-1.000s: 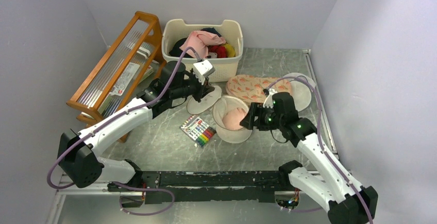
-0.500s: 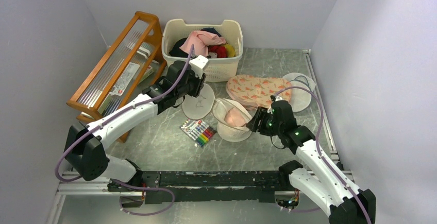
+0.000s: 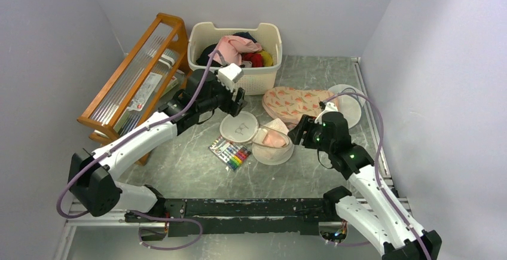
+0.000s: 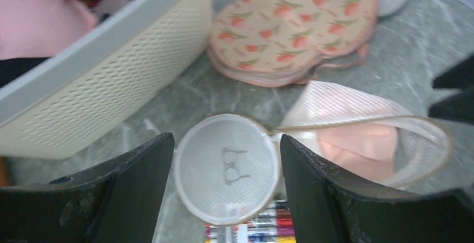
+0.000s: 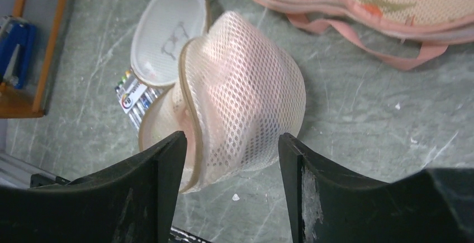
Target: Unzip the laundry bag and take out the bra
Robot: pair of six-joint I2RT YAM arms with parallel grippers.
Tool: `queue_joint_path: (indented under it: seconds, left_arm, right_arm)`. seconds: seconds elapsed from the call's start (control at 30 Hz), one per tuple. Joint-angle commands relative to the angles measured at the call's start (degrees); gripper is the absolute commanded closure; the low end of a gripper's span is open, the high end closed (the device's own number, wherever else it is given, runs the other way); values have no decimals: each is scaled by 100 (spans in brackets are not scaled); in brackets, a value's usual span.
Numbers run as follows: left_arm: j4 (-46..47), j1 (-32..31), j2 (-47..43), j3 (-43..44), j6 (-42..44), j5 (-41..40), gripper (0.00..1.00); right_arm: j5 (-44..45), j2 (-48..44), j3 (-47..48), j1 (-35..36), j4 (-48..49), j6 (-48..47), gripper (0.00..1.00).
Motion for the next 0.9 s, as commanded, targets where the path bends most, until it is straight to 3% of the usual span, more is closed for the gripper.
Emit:
queue_joint_path:
  seconds: [0.0, 0.1, 0.17, 0.33, 0.53, 0.87]
  left_arm:
    - [272, 9, 346, 127, -32, 1961, 16]
    - [558, 16, 512, 61, -302, 2784, 15]
    - [529, 10, 565, 94, -326, 2828, 19]
    - [302, 11, 237, 46, -183, 1396, 18]
    - [567, 18, -621, -433, -162, -658, 14]
    - [708, 18, -942, -576, -56, -976, 15]
  right_arm:
    - [130, -86, 370, 22, -123, -312, 38]
    - [-386, 43, 588, 27, -38, -649, 37]
    - [-1079, 140, 695, 28, 155, -795, 37]
    - [-1864, 643, 829, 134, 532, -624, 43]
    - [-1518, 1294, 1051, 697, 525, -669, 48]
    - [326, 2638, 1861, 1664, -386, -921, 51]
